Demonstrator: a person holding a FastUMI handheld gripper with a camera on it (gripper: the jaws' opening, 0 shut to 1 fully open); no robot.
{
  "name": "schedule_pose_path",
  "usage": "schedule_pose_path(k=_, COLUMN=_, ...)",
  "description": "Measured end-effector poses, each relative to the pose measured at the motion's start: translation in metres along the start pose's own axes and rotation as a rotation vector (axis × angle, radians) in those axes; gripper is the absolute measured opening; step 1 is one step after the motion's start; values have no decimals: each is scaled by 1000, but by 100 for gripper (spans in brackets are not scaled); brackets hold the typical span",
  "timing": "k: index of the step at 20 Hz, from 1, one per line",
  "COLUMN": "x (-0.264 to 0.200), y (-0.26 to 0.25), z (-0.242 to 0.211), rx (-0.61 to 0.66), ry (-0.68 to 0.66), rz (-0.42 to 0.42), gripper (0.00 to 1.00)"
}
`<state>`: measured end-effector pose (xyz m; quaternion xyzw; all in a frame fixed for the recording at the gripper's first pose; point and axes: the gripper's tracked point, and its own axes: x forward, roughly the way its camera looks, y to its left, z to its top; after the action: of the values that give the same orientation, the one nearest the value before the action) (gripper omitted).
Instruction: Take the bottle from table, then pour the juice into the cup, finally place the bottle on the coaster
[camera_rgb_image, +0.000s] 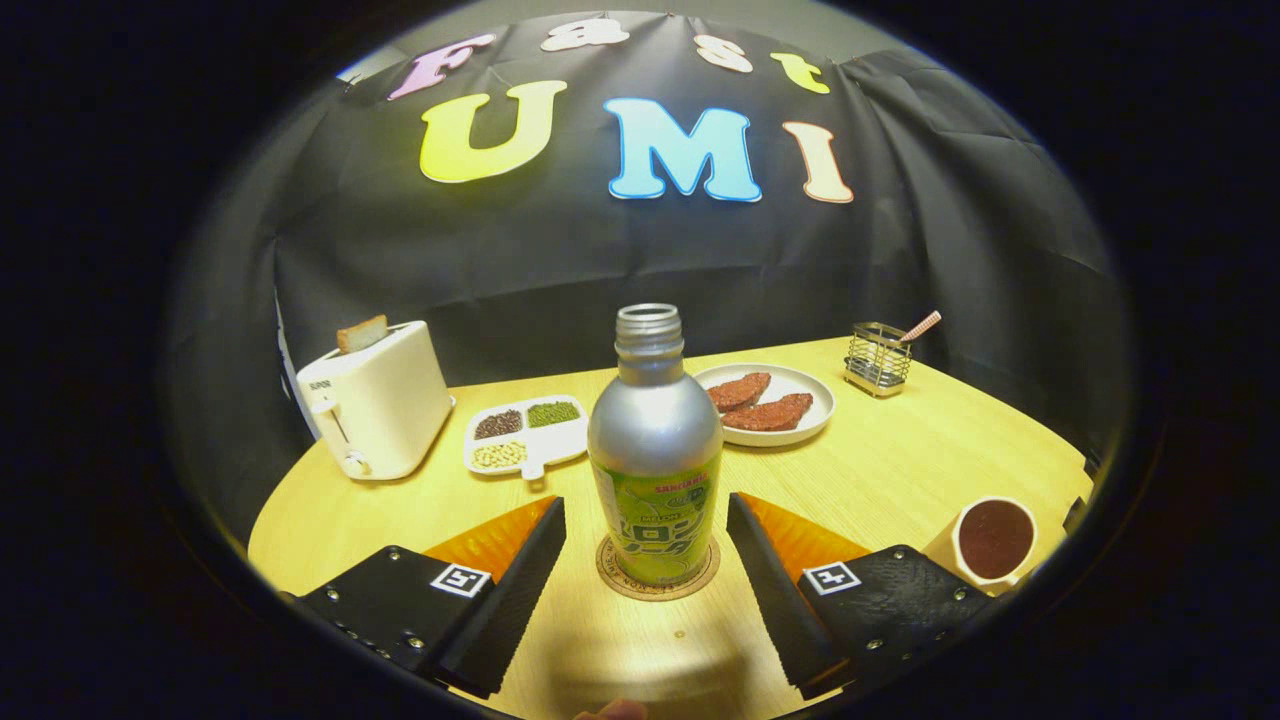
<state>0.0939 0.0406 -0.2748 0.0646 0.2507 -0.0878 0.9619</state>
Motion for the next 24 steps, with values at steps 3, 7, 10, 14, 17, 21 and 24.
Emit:
schedule_pose_path(k=3, x=-20, y=-2, z=20, rx=17, ry=-38, rz=33, gripper=98)
schedule_pose_path(k=7, x=-47, y=-6, z=55, rx=32, ry=-101, rz=67, gripper=98)
schedule_pose_path(k=10, x=-68, y=-8, z=80, rx=19, ry=-147, rz=92, gripper=98)
schedule_pose_path(k=14, x=-97, y=-8, z=112, rx=14, ry=-204, rz=128, gripper=98)
schedule_pose_path(k=17, x=-120, y=-7, z=129, rx=5, ry=-242, rz=146, gripper=98)
schedule_pose_path(k=21, x=-145, y=0, z=142, rx=-13, ry=-276, rz=180, gripper=98)
schedule_pose_path(k=24, x=-160, y=4, z=147, rx=-23, ry=-294, rz=190, gripper=98)
